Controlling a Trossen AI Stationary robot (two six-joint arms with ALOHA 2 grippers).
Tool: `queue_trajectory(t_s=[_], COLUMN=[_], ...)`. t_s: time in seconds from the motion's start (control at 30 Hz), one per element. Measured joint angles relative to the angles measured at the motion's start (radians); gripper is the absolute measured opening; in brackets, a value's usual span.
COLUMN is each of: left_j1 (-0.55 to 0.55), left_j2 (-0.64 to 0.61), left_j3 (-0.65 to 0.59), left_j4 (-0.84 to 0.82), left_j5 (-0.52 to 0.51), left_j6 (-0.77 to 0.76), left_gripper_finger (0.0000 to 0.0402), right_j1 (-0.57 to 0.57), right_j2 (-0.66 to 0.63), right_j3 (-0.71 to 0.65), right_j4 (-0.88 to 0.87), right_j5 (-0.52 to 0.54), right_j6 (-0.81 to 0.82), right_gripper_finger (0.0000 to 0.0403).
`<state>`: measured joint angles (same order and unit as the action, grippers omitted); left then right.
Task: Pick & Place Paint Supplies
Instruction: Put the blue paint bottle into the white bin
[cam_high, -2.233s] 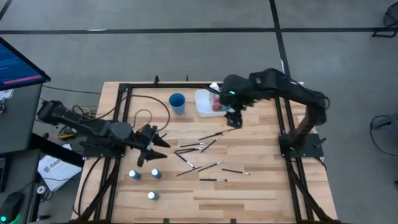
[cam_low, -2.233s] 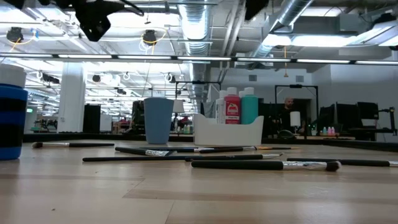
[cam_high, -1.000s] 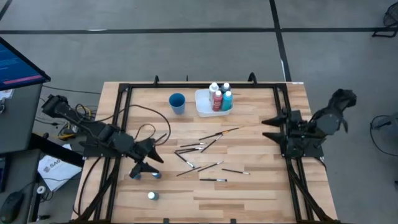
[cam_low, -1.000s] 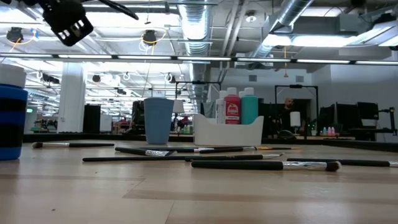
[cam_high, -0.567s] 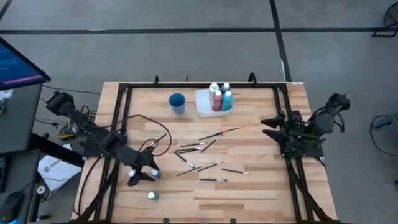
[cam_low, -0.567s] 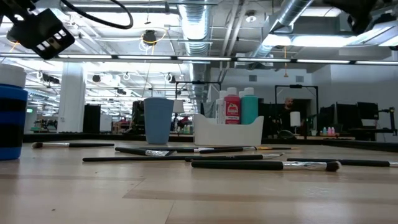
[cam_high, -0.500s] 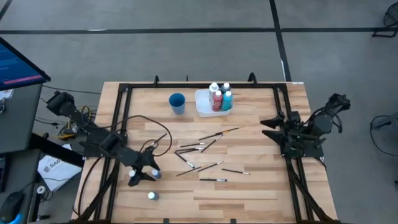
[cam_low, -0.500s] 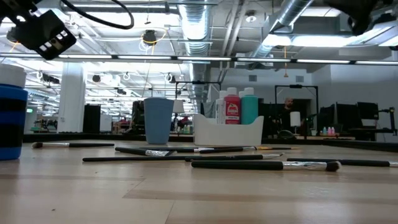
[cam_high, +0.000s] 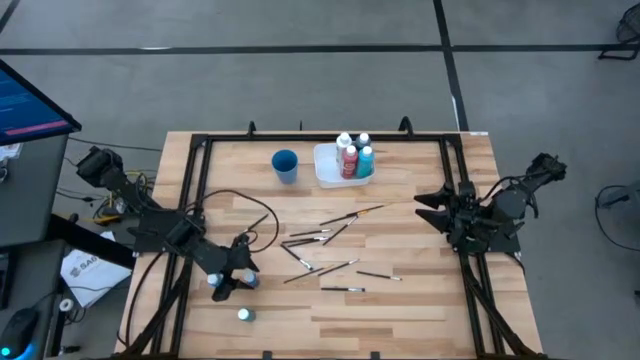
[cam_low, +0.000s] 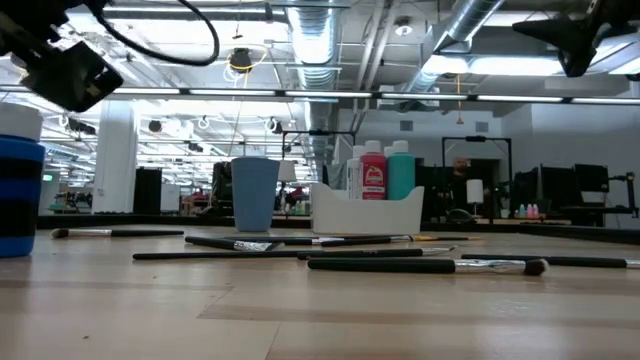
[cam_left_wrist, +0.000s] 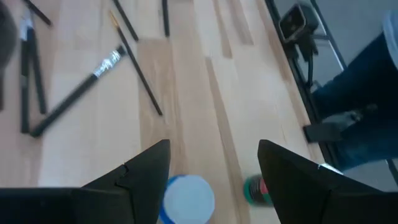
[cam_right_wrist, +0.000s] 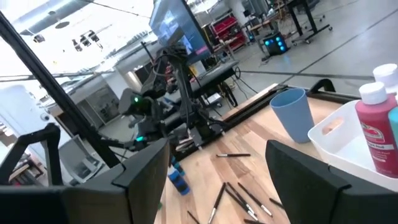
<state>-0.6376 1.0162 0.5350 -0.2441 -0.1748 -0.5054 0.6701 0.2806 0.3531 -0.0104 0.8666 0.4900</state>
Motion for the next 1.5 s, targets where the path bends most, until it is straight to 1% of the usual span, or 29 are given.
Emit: queue_trajectory(t_s=[0.1,0.23,0.33,0.47,0.6,0.77,0.87,0.97,1.03,1.1,1.2,1.23,1.27,1.37,1.4,1.5], left_j1=[0.000,0.000,0.000,0.000,0.000,0.000,0.000,0.000,0.001,0.001,0.001,0.001,0.001,0.002,0.002,0.002], left_j2=[-0.028,-0.050,-0.052,-0.052,-0.052,-0.052,-0.052,-0.052,-0.052,-0.052,-0.052,-0.052,-0.052,-0.052,-0.052,-0.052], left_j3=[0.000,0.000,0.000,0.000,0.000,0.000,0.000,0.000,0.000,0.000,0.000,0.000,0.000,0.000,0.000,0.000], left_j4=[-0.014,-0.079,-0.109,-0.115,-0.115,-0.115,-0.114,-0.113,-0.112,-0.112,-0.112,-0.111,-0.111,-0.111,-0.111,-0.112], left_j5=[-0.001,0.019,0.024,0.024,0.024,0.024,0.024,0.023,0.023,0.023,0.023,0.023,0.023,0.023,0.023,0.023], left_j6=[-0.035,-0.106,-0.113,-0.115,-0.136,-0.137,-0.167,-0.183,-0.183,-0.184,-0.184,-0.184,-0.184,-0.185,-0.188,-0.207], left_gripper_finger=[0.0237,0.0237,0.0237,0.0237,0.0237,0.0237,0.0237,0.0237,0.0237,0.0237,0.0237,0.0237,0.0237,0.0237,0.0237,0.0237], right_j1=[0.000,0.000,0.000,-0.007,-0.007,-0.007,-0.012,-0.011,-0.010,-0.010,-0.011,-0.010,-0.010,-0.010,-0.010,-0.012], right_j2=[0.000,0.000,0.000,-0.027,-0.096,-0.203,-0.272,-0.276,-0.277,-0.278,-0.278,-0.278,-0.278,-0.278,-0.269,-0.249], right_j3=[0.000,0.000,-0.009,-0.060,-0.100,-0.153,-0.195,-0.223,-0.235,-0.262,-0.275,-0.285,-0.302,-0.346,-0.345,-0.345], right_j4=[0.000,-0.031,-0.046,-0.045,-0.043,-0.045,-0.045,-0.053,-0.032,-0.010,0.008,0.014,0.017,0.082,0.093,0.083], right_j5=[-0.001,-0.001,0.000,0.014,0.015,0.010,-0.006,-0.077,-0.148,-0.219,-0.332,-0.363,-0.384,-0.414,-0.412,-0.366], right_j6=[-0.001,-0.002,-0.011,-0.007,0.003,-0.056,-0.073,-0.082,-0.081,-0.082,-0.082,-0.082,-0.081,-0.074,-0.077,-0.070], right_gripper_finger=[0.0260,0.0260,0.0260,0.0258,0.0244,0.0220,0.0205,0.0182,0.0156,0.0116,0.0037,0.0019,0.0012,0.0013,0.0010,0.0002])
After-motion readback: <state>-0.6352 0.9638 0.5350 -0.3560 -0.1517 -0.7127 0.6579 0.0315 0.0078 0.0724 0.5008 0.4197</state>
